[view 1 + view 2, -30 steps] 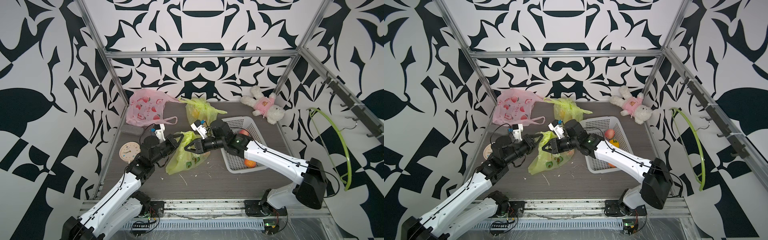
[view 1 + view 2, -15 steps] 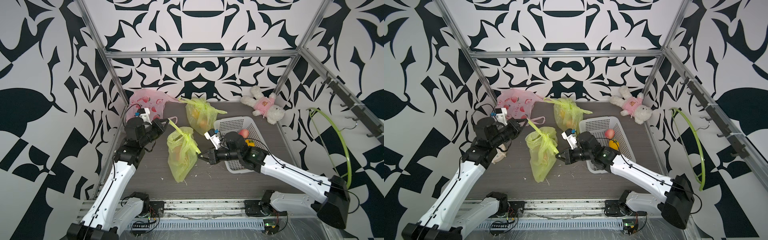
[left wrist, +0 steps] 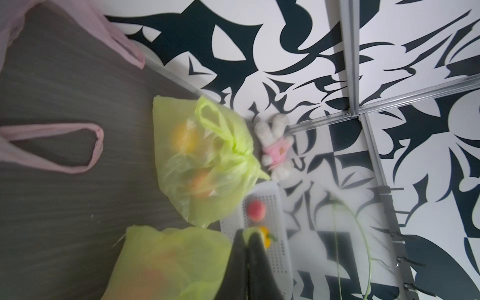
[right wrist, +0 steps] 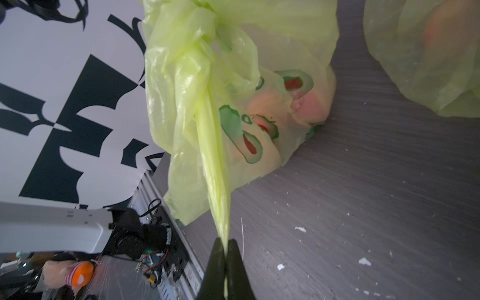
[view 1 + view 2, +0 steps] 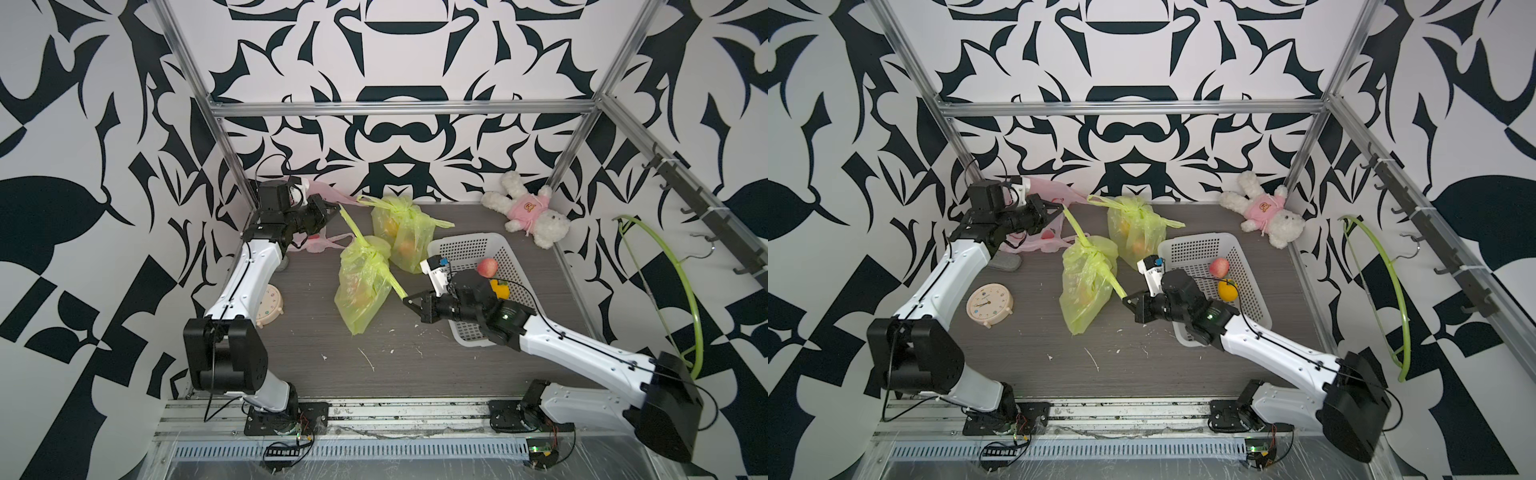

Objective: Place the peach into a plastic bag & tie a knot
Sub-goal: Place the plastic bag at the center of the board, then pick up the plastic bag from the corner of the board.

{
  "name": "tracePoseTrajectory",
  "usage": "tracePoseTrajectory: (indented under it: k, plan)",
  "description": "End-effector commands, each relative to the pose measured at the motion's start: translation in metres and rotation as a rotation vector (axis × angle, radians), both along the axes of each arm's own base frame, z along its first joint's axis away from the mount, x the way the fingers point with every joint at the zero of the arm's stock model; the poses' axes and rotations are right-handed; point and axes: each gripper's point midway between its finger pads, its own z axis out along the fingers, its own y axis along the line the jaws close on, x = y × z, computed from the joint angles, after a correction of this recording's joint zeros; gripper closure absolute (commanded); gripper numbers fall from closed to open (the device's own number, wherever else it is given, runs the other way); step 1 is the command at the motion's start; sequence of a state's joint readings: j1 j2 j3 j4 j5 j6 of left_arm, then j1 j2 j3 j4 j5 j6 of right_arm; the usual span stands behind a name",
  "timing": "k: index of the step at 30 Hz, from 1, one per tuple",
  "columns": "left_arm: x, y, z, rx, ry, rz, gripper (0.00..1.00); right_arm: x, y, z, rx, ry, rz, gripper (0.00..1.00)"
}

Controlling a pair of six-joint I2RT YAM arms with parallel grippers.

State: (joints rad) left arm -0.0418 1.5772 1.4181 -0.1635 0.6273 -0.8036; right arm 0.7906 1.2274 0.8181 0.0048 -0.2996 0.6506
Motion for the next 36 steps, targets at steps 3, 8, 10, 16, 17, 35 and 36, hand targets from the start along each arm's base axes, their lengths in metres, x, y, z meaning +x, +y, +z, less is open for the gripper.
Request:
tracePoseTrajectory:
  k: [3,8,10,16,17,35,36]
  plan:
    - [0.068,0.021,0.074,-0.004,-0.286,0.056,1.0,0.069,-0.017,-0.044,-0.139,0.195,-0.069,1.0]
    - [0.116,0.037,0.021,0.214,-0.131,0.158,0.33,0.145,-0.016,-0.052,-0.146,0.249,-0.099,1.0]
    - [0.128,0.06,-0.011,0.335,-0.031,0.255,0.22,0.16,-0.014,-0.057,-0.157,0.272,-0.098,0.99]
    - [0.147,0.105,-0.085,0.587,0.175,0.374,0.11,0.173,-0.006,-0.059,-0.14,0.287,-0.085,0.65]
    - [0.15,0.107,-0.097,0.613,0.197,0.367,0.12,0.172,-0.006,-0.057,-0.134,0.283,-0.082,0.63]
    - [0.15,0.093,-0.262,0.777,0.455,0.174,0.2,0.134,-0.022,0.028,-0.081,0.137,-0.033,0.59]
    - [0.149,0.092,-0.266,0.794,0.462,0.168,0.2,0.132,-0.023,0.03,-0.082,0.135,-0.031,0.59]
